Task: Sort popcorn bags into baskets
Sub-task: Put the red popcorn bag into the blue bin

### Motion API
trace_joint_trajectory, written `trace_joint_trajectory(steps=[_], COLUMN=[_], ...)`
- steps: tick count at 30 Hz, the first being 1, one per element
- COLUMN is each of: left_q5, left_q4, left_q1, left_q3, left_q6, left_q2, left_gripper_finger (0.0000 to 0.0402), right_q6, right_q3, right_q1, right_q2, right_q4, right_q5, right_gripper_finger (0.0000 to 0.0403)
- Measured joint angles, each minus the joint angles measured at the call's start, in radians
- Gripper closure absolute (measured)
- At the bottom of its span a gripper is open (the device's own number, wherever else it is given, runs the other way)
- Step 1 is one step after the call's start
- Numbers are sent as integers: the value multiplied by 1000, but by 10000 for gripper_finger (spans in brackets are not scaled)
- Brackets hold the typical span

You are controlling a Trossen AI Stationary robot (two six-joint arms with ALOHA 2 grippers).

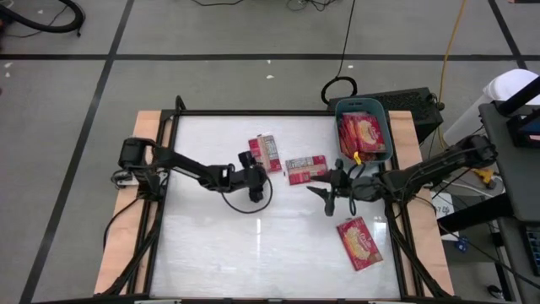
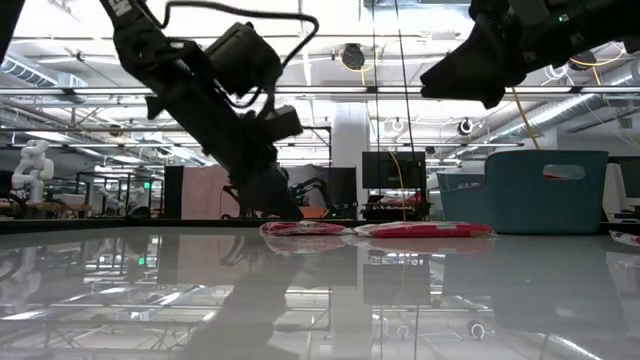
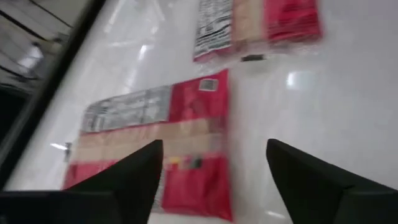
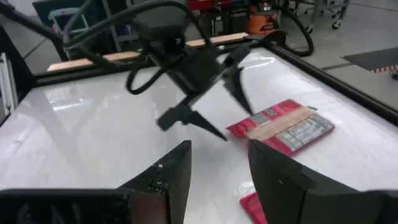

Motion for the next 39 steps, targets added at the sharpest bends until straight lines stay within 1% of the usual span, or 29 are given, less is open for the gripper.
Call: trace_joint_trajectory(steps=[3, 5, 8, 11, 12, 14, 17, 19, 21, 26, 27, 28, 30, 33, 36, 39], left_q5=[-57, -62, -13, 82, 126, 174, 185, 193, 191, 180, 173, 165, 160, 154, 158, 149], left_q4=[74, 109, 150, 197, 227, 261, 271, 266, 261, 245, 244, 244, 243, 217, 191, 169], left_q1=[3, 13, 48, 82, 93, 110, 117, 116, 106, 106, 106, 106, 104, 83, 48, 16], left_q3=[0, 0, 0, 0, 1, 1, 3, 4, 4, 2, 2, 2, 1, -3, -5, -3], left_q6=[44, 47, 28, 32, 33, 26, 9, 4, 7, 20, 18, 11, 1, -25, -37, -37], left_q2=[39, 53, 74, 108, 127, 153, 176, 177, 177, 174, 175, 175, 174, 140, 73, -13], left_gripper_finger=[86, 78, 82, 101, 108, 123, 152, 182, 223, 360, 380, 389, 391, 397, 398, 399], right_q6=[-7, -11, -20, -25, -25, -15, 3, 4, 4, 23, 27, 30, 45, 63, 54, 3], right_q3=[0, 0, 0, 0, 0, 0, 0, 0, 0, 0, 0, 0, 0, 0, 0, -1], right_q1=[10, 10, 10, 9, 9, 10, 15, 24, 33, 36, 36, 36, 36, 36, 36, 36], right_q2=[17, 20, 21, 21, 21, 21, 21, 21, 21, 27, 34, 43, 68, 116, 160, 196], right_q4=[17, 18, 19, 19, 19, 20, 19, 20, 19, 20, 19, 19, 22, 43, 75, 89], right_q5=[0, 0, -1, -1, -1, -4, -6, -8, -3, -1, -1, -1, -1, 0, 1, 2], right_gripper_finger=[250, 250, 250, 250, 250, 250, 250, 250, 250, 250, 250, 250, 250, 250, 250, 250])
